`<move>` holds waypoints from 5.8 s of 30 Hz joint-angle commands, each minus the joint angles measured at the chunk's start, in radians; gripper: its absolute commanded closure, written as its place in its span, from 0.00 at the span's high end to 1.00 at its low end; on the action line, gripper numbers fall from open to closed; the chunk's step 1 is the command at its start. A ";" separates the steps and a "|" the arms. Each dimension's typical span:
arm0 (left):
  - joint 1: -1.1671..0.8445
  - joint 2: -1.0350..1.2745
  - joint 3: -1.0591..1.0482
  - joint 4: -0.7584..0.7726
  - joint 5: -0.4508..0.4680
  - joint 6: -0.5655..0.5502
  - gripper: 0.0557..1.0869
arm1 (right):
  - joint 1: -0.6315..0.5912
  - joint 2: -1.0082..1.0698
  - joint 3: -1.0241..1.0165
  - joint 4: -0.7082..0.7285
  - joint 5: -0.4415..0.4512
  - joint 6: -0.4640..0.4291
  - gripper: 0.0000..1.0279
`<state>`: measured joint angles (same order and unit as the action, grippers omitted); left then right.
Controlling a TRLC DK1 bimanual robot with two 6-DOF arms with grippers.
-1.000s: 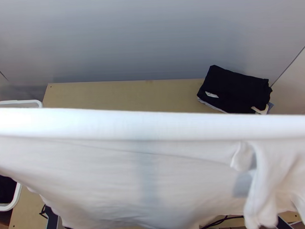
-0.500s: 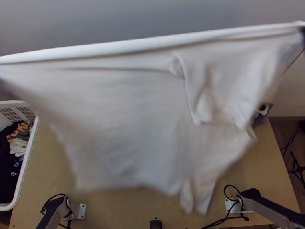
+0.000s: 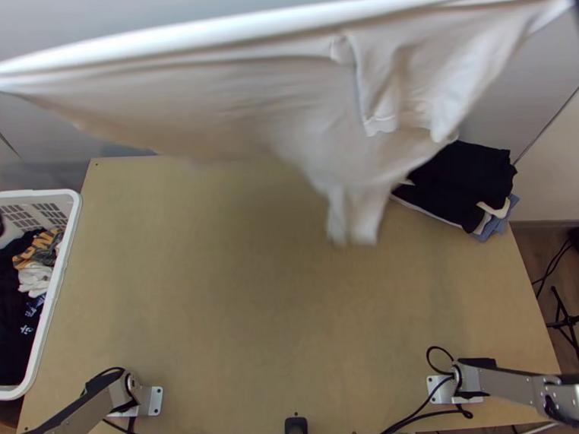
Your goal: Fold the t-shirt
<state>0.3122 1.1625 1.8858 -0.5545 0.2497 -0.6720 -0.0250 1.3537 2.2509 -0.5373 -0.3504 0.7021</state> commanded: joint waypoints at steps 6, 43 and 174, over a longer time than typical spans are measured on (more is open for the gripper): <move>0.140 -0.124 0.343 0.079 -0.058 0.002 0.03 | -0.033 -0.301 0.067 0.048 -0.061 -0.153 0.03; -0.079 -0.336 -1.251 0.288 -0.030 0.129 0.03 | 0.077 -0.341 -1.226 -0.038 -0.085 -0.181 0.03; -0.239 0.123 -0.804 -0.581 0.091 0.710 0.52 | 0.428 -0.045 -1.094 -0.863 -0.009 -0.070 0.81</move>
<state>0.1501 1.3354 1.0706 -0.8848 0.3466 -0.1089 0.3553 1.3720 1.2480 -1.1767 -0.2176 0.6086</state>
